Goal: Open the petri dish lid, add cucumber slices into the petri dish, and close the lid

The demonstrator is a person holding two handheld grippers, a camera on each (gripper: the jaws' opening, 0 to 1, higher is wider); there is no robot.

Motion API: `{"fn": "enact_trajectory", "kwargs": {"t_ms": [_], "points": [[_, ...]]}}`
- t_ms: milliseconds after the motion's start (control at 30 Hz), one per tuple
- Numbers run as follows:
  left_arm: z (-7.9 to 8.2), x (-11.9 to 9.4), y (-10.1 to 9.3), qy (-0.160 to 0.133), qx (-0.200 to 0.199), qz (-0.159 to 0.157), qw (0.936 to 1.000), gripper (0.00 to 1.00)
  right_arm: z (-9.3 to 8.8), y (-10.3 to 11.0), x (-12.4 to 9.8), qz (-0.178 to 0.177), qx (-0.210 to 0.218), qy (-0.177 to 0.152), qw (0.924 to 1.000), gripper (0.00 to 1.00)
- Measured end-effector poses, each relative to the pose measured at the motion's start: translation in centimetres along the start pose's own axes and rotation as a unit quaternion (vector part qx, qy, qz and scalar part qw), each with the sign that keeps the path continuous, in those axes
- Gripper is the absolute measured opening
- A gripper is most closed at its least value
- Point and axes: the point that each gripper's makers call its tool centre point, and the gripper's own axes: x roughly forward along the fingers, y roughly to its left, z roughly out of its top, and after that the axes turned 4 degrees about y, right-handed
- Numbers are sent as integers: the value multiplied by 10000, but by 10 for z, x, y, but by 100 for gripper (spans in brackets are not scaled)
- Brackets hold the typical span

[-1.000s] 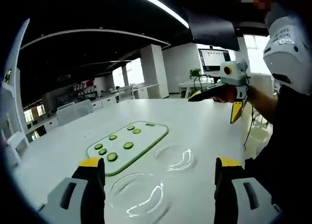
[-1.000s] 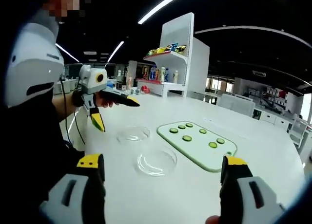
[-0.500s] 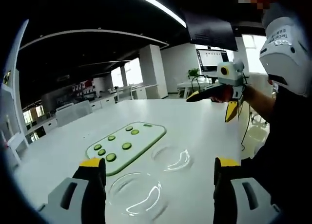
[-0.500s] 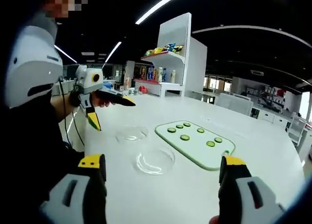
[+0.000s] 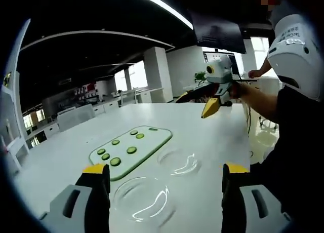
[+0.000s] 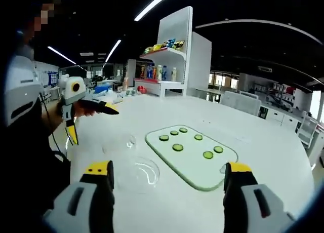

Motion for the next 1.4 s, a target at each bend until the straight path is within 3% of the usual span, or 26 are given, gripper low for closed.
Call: {"fn": "enact_trajectory", "kwargs": {"t_ms": [200,433,567,633,800,900,1000,1267,1400], "points": [[-1,-3,3,-25,-19,13,10000,92,5,-47,38,-125,191,403,9989,76],[-6,-1,3,24,41,-9,10000,91,2,-90,99,-179,599,851,9944,66],[-7,-2,6,-5,-17,-7,10000,91,-7,-110,132,-325,672,1132,9908,59],[-9,-4,7,0,-38,-10,10000,91,-15,-116,150,-299,843,1335,9870,59],[-10,-8,11,-62,-63,10,10000,90,-32,-132,181,-446,786,1801,9795,58],[-10,-10,7,-142,-148,-183,9996,92,-37,-141,191,-535,907,1922,9757,53],[-11,-11,8,-139,-80,-160,9997,92,-44,-150,195,-720,973,2073,9708,42],[-16,-13,14,-119,-74,-137,9998,91,-51,-150,198,-800,967,2184,9677,37],[-18,-13,14,-124,-91,-157,9998,91,-51,-154,197,-858,1030,2160,9672,28]]}}
